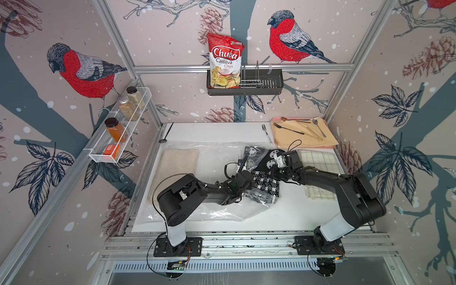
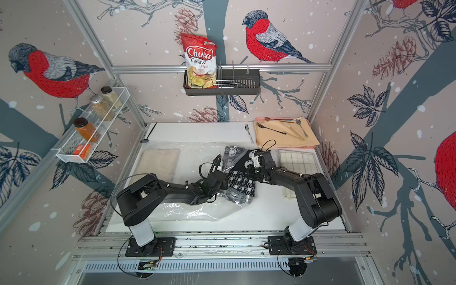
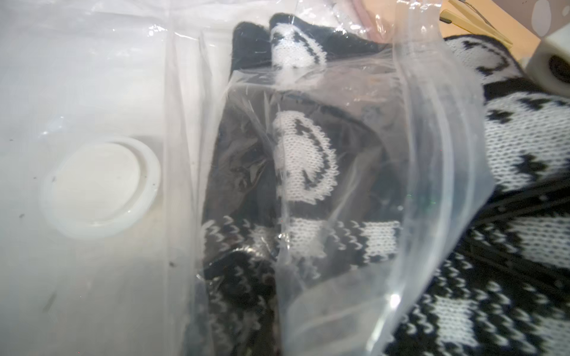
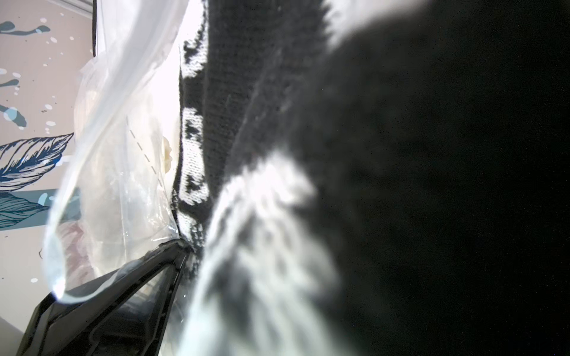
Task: Take the scarf out of the vacuum bag
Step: Take out the scarf from the vacuum bag.
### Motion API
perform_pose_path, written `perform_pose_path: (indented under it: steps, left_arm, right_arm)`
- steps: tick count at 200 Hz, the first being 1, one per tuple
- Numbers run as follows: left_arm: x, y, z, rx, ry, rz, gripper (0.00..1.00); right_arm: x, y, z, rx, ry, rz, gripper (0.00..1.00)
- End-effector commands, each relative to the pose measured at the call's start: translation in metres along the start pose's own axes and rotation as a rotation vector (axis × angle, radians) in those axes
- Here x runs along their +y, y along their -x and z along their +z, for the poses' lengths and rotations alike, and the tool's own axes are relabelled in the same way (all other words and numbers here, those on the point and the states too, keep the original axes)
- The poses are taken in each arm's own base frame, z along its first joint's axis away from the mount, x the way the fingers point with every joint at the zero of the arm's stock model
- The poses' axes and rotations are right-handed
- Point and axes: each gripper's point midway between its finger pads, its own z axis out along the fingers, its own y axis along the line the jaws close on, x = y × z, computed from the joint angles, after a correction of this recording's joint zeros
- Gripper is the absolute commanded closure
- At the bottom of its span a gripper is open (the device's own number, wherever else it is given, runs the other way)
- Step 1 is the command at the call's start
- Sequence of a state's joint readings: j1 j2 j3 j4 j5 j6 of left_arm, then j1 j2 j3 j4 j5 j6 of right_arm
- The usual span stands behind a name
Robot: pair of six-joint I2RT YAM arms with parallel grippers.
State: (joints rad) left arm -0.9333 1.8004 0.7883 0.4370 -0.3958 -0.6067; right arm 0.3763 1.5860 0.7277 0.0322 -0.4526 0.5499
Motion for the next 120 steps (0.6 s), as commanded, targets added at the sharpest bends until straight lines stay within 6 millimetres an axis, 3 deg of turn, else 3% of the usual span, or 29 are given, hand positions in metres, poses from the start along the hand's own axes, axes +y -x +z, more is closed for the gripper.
perform_pose_path:
  steps: [1,38,120]
  left_arm:
    - [0.012,-0.002,-0.001,0.002,0.055,-0.006,1.0]
    - [0.016,-0.002,-0.001,0.002,0.067,0.0,1.0]
    - [0.019,0.0,-0.002,0.008,0.06,0.01,1.0]
  right_arm:
    - [-0.009,0.007,-0.006,-0.035,-0.036,0.012,1.0]
    - [-0.019,0.008,-0.008,-0.028,-0.058,0.012,1.0]
    - [-0.02,0.016,-0.01,-0.026,-0.082,-0.032,1.0]
